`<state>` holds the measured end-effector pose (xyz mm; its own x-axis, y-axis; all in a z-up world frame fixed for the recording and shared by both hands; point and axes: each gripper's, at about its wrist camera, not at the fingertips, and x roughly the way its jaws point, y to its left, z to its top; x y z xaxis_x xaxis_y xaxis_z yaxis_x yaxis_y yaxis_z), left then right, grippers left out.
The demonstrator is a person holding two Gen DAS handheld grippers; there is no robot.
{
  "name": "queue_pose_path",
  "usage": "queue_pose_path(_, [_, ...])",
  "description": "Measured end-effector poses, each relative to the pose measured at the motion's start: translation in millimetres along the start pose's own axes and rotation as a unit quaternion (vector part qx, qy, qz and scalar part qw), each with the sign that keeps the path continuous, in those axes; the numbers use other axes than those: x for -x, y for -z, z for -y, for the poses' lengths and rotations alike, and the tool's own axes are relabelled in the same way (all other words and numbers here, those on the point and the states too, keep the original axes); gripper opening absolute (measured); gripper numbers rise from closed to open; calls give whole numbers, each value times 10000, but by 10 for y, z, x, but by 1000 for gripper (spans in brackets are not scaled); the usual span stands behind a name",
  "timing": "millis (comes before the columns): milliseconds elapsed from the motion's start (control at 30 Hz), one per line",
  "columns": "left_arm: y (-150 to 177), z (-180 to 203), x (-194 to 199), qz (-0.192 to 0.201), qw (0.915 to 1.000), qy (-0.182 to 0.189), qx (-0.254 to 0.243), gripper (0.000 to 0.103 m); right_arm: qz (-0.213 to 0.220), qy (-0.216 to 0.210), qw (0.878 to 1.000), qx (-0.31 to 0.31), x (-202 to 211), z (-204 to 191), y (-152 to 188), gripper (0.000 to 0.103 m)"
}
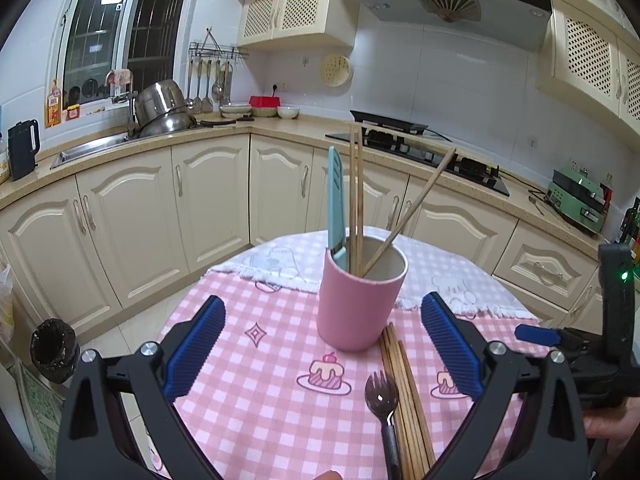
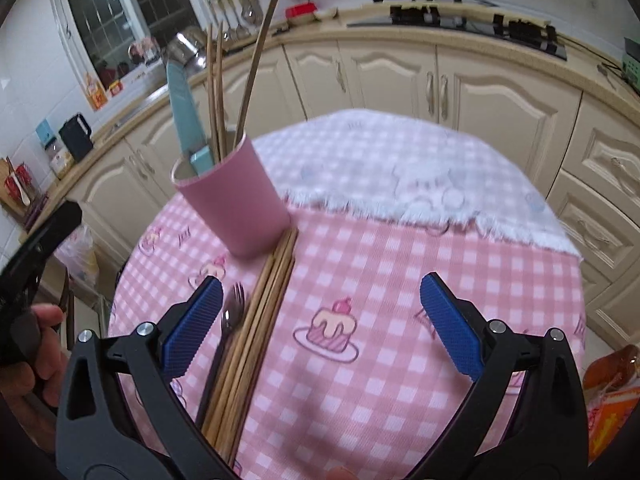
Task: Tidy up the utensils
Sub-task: 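Withdraw both tools toward the black-handled fork and remaining chopsticks, then grasp the black-handled fork with the left tool while the right tool grasps a chopstick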
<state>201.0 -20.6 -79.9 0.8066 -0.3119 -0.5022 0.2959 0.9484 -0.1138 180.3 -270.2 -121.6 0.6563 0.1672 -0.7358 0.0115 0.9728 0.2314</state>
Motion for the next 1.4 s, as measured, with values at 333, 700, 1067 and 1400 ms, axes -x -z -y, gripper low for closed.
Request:
queue_pose_path(333, [259,-71,-153,-403,9991,-60,100,96,-621,-20,9970,465,-354,-221,313,96])
queue_pose_path(700, [411,-58,-249,-645,9979,-7,110,96,-833,351,9912,972,-480,-224,491,90])
queue_pose_path(1067, [630,36,-441,-1205,9925,-41,-195,96,-780,278,9946,623,-380,-61,452,90])
queue_pose_path(1400, [903,259,-715,-1907,9794,35,-661,96,-821,471,9928,738,-412,-43,461,90])
